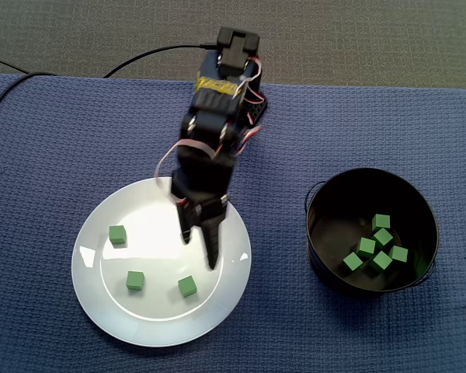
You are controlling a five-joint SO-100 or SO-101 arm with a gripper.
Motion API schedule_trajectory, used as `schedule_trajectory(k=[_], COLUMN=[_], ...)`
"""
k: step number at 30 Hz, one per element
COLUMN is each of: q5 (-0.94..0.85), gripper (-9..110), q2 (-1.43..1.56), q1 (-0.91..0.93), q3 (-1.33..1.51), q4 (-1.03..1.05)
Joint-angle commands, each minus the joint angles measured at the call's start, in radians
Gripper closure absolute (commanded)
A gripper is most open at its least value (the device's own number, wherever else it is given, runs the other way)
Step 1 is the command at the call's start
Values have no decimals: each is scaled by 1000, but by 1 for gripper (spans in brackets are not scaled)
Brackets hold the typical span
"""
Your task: Pick up the items on the white plate and put them in the black container.
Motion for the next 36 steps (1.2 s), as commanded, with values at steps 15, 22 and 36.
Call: schedule_trajectory(k=[15, 22, 36], q5=[179, 163, 152], gripper=[75, 75, 83], q2=[-411, -508, -600], q1=[-5, -12, -14], q3=[-245, -360, -400], q4=[57, 80, 52])
